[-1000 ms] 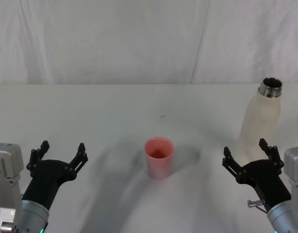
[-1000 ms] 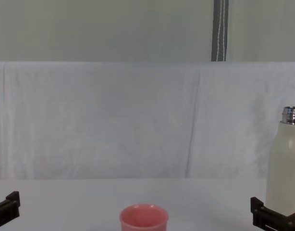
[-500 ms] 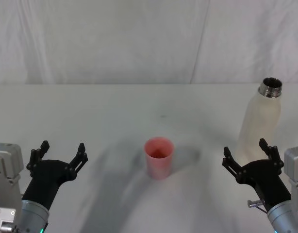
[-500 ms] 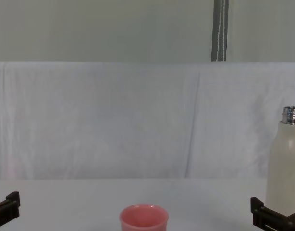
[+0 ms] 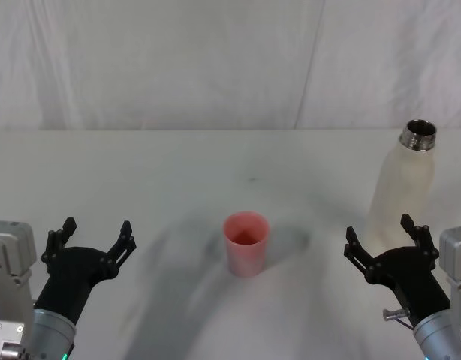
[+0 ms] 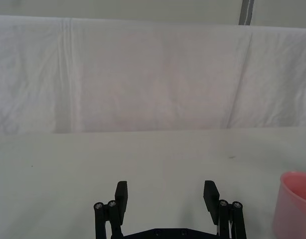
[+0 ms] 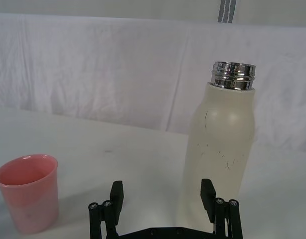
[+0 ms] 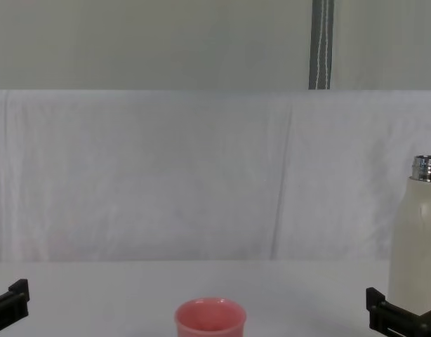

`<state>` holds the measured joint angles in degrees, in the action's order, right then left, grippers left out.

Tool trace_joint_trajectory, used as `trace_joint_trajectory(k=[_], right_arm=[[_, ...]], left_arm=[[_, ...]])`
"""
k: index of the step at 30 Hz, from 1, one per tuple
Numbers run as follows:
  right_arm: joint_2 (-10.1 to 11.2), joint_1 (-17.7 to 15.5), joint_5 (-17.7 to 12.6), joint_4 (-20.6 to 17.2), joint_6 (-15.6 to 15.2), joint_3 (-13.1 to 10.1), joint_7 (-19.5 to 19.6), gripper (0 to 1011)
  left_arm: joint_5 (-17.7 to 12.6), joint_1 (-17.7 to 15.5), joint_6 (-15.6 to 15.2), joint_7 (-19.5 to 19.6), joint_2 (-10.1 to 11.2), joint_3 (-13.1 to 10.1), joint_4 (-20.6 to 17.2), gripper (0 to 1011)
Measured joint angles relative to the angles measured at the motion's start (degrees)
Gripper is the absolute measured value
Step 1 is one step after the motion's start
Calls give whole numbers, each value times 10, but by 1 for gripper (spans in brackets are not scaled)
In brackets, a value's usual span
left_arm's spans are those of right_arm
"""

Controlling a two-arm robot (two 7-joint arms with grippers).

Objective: Grasp the thermos with one hand and pour water into the cup lid.

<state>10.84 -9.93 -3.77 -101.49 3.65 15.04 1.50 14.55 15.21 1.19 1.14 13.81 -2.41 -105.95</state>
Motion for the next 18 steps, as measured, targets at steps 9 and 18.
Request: trace_joint_trajectory(k=[9,18], right_arm=[[0,0,0,0,0,0,0,1001],[-4,-3,0,0,0,-6,-4,1001]], left_arm=[[0,0,0,0,0,0,0,1001],[0,0,0,0,0,0,0,1001]])
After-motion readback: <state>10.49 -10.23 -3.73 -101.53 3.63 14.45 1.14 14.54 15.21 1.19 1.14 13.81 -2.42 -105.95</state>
